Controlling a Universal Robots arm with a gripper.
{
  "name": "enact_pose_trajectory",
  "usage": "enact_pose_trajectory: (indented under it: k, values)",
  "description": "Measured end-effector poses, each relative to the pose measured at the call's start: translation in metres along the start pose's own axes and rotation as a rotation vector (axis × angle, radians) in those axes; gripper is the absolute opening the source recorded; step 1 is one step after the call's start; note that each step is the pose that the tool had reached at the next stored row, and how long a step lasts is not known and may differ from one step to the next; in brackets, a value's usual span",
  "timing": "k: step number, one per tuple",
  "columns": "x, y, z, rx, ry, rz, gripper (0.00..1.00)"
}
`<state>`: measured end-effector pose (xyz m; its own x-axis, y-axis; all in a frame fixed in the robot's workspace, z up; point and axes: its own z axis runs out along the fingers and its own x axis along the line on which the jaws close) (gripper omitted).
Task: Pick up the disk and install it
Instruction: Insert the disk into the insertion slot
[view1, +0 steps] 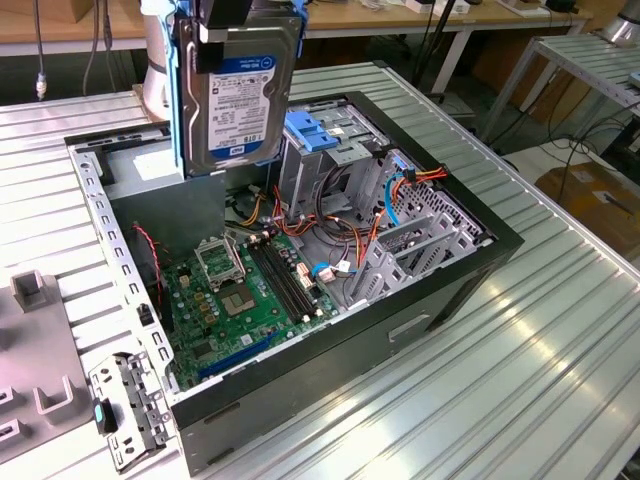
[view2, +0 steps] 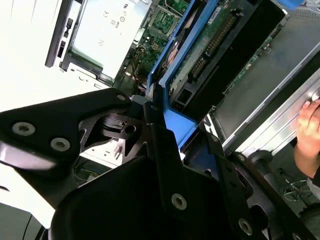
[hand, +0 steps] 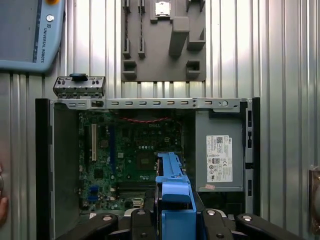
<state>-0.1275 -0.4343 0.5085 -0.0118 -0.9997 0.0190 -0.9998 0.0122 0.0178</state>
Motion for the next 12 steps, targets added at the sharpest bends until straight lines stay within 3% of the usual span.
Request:
enact_pose_trajectory:
  k: [12]
  values:
    - [0.0265, -0.0003, 0.0005, 0.0000, 0.0001, 0.000, 0.37]
